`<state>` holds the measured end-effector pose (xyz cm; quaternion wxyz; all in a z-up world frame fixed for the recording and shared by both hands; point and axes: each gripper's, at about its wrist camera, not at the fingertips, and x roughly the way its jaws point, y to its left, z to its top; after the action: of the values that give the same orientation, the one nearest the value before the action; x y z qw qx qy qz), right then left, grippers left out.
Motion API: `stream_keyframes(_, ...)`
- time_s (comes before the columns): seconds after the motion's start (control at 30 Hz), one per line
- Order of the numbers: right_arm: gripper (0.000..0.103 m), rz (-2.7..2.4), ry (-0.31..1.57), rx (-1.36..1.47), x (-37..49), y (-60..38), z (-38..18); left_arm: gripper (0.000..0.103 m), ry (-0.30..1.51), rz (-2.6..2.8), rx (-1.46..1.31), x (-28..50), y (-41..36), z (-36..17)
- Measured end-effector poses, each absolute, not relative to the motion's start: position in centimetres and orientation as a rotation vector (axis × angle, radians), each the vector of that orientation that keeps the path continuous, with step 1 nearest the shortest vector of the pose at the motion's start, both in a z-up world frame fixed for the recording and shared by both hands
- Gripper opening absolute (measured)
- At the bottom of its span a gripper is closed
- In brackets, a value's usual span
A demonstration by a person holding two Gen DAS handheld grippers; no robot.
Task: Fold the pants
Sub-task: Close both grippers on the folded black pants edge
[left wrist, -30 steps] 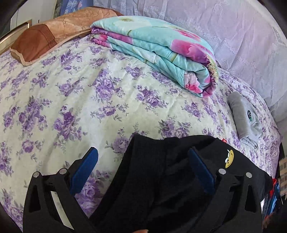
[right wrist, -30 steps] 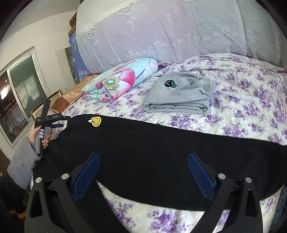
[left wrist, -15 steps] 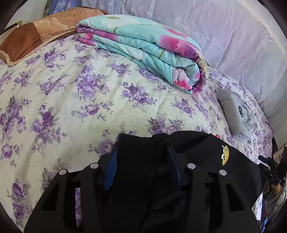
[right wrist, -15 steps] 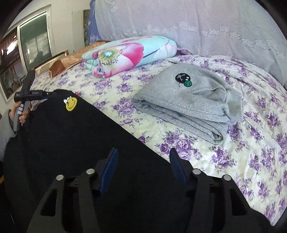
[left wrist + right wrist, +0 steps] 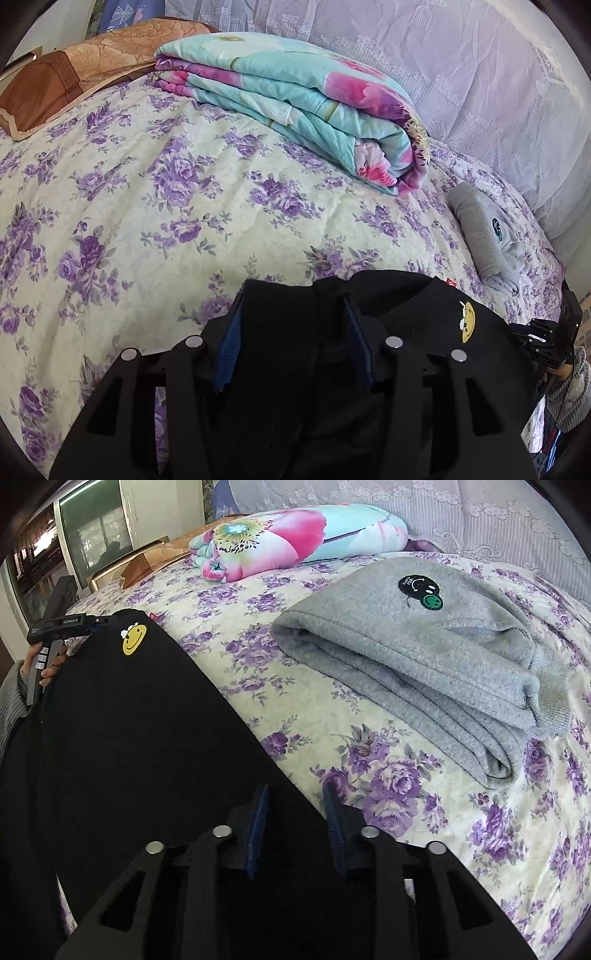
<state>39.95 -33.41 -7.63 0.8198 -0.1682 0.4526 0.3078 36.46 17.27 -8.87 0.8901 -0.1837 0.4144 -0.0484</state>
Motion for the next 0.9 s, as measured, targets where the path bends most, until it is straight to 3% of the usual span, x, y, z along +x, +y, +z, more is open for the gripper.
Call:
stream_keyframes(0.23, 0.003, 0.578, 0.884, -0.38, 36.6, -32.4, -4.6, 0.041, 0.853, -0.107, -0.401, 36.1, 17.7, -8.6)
stream_keyframes(0.57, 0.003, 0.558, 0.765, -0.383, 27.6, -30.5, 0.9, 0.038, 0.772, -0.173, -0.438, 33.4, 18.3, -4.7)
stream_keyframes(0.9, 0.003, 0.598, 0.634, -0.381, 14.6, -28.8, 4.4, 0.037, 0.693, -0.233, -0.522, 25.7, 21.3, -1.0)
